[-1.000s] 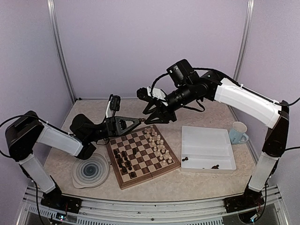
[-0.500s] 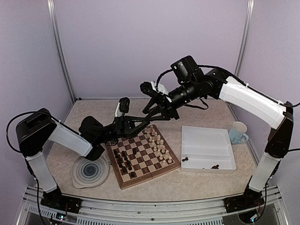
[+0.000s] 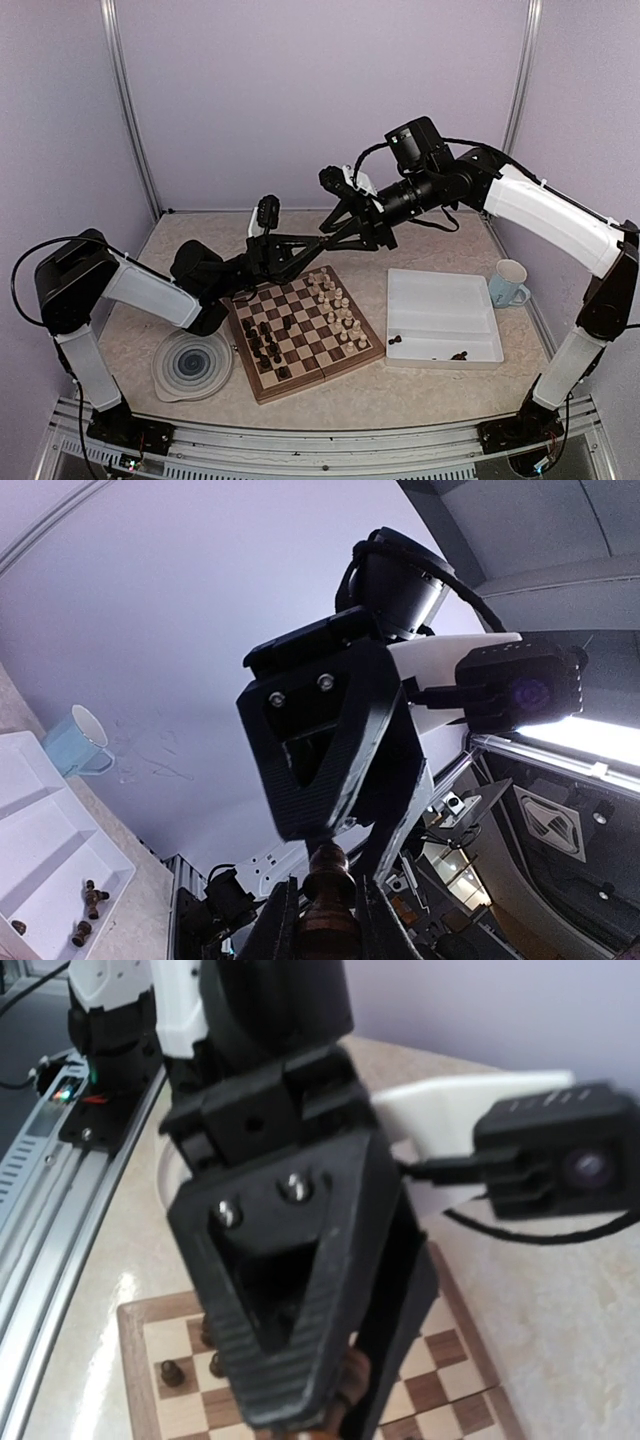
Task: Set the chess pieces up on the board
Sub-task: Pass from the left arm to the right
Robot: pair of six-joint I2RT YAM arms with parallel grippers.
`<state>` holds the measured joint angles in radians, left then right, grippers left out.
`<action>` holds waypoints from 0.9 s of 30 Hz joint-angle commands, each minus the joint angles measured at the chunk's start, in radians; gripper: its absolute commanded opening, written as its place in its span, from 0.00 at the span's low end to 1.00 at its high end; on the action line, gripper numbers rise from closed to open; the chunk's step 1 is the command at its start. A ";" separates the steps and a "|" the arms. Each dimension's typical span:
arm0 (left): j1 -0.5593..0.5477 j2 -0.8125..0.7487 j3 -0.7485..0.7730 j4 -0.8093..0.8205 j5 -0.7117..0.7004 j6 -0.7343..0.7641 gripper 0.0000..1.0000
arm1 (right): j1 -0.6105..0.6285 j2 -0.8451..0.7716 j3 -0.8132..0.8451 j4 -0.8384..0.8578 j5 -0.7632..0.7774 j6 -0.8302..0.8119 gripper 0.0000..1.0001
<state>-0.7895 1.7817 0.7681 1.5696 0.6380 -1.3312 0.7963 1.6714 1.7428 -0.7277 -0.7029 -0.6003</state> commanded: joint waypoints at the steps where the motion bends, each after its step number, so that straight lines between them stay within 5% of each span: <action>1: -0.014 0.016 0.028 0.283 -0.009 -0.008 0.01 | 0.000 -0.035 -0.020 0.018 -0.018 -0.006 0.33; 14: -0.024 0.028 0.040 0.283 -0.009 -0.016 0.05 | 0.000 -0.039 -0.020 0.022 -0.056 -0.007 0.08; 20: 0.015 0.021 -0.017 0.281 -0.044 -0.031 0.41 | 0.000 -0.032 0.004 -0.008 -0.010 -0.043 0.01; 24: 0.094 -0.070 -0.126 0.148 -0.038 0.027 0.49 | 0.002 -0.014 0.038 -0.073 0.126 -0.126 0.01; 27: 0.163 -0.225 -0.184 -0.147 -0.033 0.162 0.51 | 0.017 0.007 0.053 -0.113 0.169 -0.160 0.01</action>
<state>-0.7033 1.7325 0.6418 1.5543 0.6113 -1.3231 0.7937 1.6650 1.7485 -0.7677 -0.6167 -0.6716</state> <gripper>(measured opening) 0.500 0.110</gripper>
